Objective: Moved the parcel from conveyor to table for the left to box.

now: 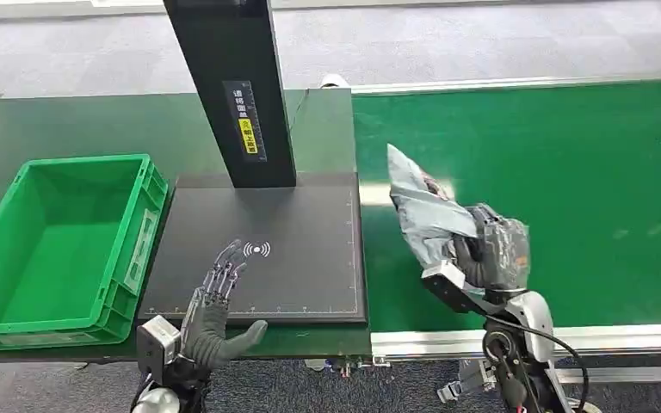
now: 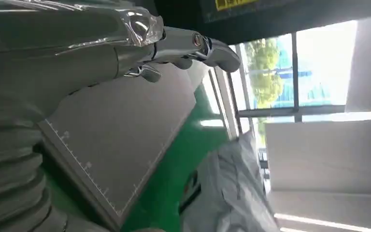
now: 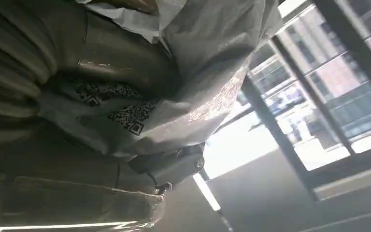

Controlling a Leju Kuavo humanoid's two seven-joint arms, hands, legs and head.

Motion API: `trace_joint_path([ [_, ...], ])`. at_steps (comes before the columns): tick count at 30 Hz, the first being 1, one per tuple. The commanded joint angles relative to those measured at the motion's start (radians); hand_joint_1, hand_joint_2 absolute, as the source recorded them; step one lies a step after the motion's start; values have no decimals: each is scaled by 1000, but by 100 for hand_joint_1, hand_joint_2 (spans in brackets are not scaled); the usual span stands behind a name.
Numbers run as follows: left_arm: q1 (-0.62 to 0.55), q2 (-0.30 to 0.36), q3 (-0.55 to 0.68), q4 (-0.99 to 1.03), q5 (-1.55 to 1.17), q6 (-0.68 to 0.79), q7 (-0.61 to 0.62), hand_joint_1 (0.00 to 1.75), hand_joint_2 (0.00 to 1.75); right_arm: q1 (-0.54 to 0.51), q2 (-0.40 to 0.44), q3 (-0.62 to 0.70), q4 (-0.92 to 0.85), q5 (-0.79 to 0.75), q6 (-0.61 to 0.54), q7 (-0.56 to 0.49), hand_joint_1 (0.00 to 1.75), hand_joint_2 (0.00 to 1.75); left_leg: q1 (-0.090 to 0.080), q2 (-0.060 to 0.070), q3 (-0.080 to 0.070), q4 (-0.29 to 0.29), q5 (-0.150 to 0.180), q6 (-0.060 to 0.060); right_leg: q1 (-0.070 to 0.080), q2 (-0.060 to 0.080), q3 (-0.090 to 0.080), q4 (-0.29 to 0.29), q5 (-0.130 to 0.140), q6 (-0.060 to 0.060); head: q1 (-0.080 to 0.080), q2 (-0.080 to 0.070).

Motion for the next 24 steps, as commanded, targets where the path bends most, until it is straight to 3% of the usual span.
trace_joint_path([
  [1,-97,3,-69,146,4,-22,0,0,175,-220,41,227,210,-124,111,-40,175,175,2,6,3,-1,0,5,4,5,1,-4,4,-7,0,0],
  [2,-114,7,-85,162,3,-33,-3,0,175,-247,48,247,261,-157,157,-49,175,175,0,3,2,0,0,2,1,3,0,-1,1,-3,0,0],
  [7,-157,2,-118,199,6,-39,-6,0,175,-330,106,287,452,-178,177,-47,175,175,0,3,2,-1,0,2,1,3,1,-1,2,-3,0,0],
  [11,-212,0,-157,251,14,-54,-4,0,175,-385,143,341,610,-163,262,8,175,175,1,1,2,-1,0,2,1,1,1,-1,1,-3,0,0],
  [17,-275,-13,-195,299,32,-83,10,0,175,-409,172,432,782,-141,393,35,175,175,1,-1,2,-1,1,2,2,-1,2,-2,1,-3,0,0],
  [24,-293,-19,-220,331,42,-84,0,0,175,-389,195,476,820,-158,416,-27,175,175,1,-2,3,-1,1,2,1,-2,3,-2,1,-2,0,0],
])
